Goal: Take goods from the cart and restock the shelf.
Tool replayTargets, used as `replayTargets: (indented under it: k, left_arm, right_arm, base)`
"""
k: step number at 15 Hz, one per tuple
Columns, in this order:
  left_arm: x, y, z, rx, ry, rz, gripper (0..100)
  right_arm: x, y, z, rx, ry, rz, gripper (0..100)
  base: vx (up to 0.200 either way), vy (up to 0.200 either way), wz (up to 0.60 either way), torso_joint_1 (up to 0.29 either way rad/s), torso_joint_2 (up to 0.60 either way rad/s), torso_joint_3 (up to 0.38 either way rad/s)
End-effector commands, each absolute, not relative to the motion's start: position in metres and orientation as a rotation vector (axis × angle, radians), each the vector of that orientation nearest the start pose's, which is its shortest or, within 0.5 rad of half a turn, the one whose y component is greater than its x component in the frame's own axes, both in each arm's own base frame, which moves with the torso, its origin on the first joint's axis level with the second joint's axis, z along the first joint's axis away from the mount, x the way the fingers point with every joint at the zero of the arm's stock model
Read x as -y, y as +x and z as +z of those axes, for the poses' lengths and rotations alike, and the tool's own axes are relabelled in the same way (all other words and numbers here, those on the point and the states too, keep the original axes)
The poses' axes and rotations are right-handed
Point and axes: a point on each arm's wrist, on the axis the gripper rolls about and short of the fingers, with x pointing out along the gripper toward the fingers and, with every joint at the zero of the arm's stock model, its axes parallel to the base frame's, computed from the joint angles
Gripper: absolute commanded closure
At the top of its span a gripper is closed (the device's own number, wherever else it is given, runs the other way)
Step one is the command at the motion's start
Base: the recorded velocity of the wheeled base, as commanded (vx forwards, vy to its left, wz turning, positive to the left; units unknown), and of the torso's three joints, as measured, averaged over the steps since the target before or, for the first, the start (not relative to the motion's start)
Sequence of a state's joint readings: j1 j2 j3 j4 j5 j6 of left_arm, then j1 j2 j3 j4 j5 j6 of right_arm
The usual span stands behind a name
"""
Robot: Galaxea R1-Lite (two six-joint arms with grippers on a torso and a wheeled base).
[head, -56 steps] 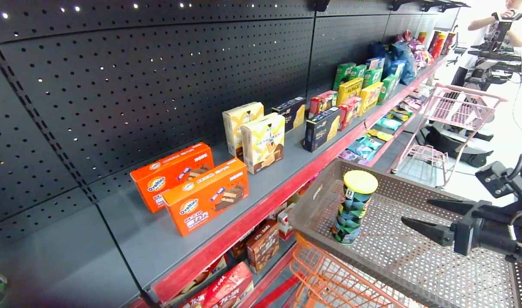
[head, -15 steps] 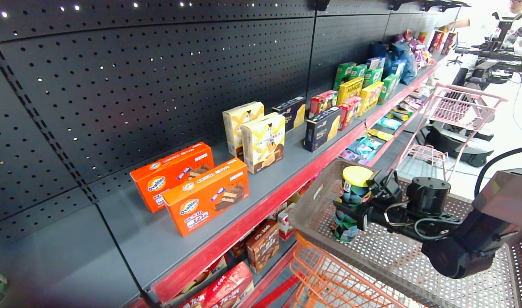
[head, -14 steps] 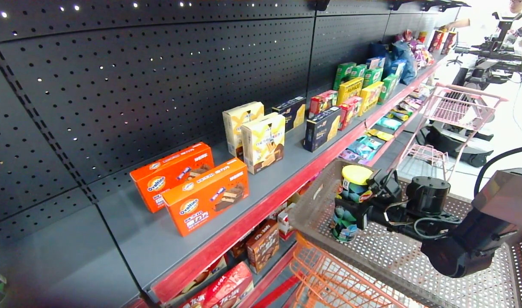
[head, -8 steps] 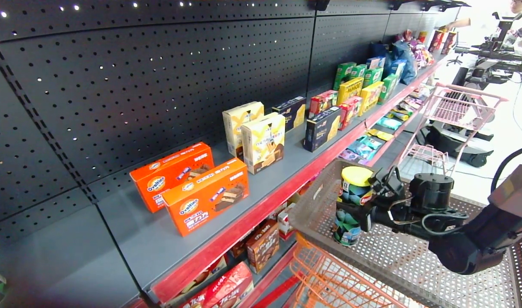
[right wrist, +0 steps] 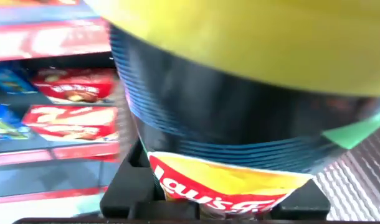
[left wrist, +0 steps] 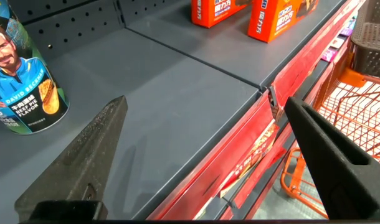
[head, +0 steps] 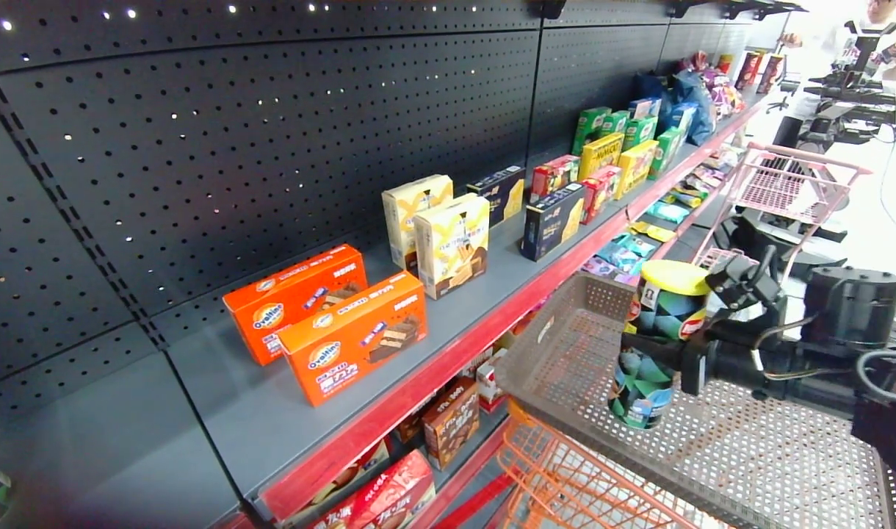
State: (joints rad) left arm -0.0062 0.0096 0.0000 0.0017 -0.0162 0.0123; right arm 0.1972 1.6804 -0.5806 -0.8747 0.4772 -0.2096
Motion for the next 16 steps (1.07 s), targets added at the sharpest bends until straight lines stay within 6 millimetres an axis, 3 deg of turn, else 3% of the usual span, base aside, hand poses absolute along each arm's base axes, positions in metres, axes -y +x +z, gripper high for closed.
replayTargets:
  k: [1, 3, 5, 10, 14, 16]
  left_arm:
    - [0.0, -0.022, 0.076, -0.012, 0.012, -0.022, 0]
    - [0.0, -0.022, 0.076, -0.012, 0.012, -0.022, 0]
    - [0.0, -0.022, 0.076, -0.012, 0.012, -0.023, 0]
    - [0.0, -0.022, 0.076, -0.012, 0.012, -0.023, 0]
    - [0.0, -0.022, 0.076, -0.012, 0.012, -0.023, 0]
    - [0.0, -0.022, 0.076, -0.012, 0.012, -0.023, 0]
  right_arm:
    - [-0.052, 0.205, 0.19, -0.086, -0.158, 0.671, 100]
    - [-0.045, 0.172, 0.194, -0.084, -0.061, 0.486, 100]
    - [-0.042, 0.142, 0.194, -0.047, -0.022, 0.431, 100]
    - [-0.02, 0.096, 0.191, 0.048, -0.053, 0.227, 100]
    - [-0.018, 0.084, 0.182, 0.037, -0.089, 0.175, 100]
    - [-0.019, 0.08, 0.18, 0.041, -0.089, 0.199, 100]
  base:
    - [0.0, 0.0, 0.0, 0.0, 0.0, 0.0]
    - [0.0, 0.0, 0.0, 0.0, 0.0, 0.0]
    - [0.0, 0.0, 0.0, 0.0, 0.0, 0.0]
    - [0.0, 0.0, 0.0, 0.0, 0.0, 0.0]
    - [0.0, 0.0, 0.0, 0.0, 0.0, 0.0]
    - [0.0, 0.0, 0.6, 0.002, 0.01, 0.005]
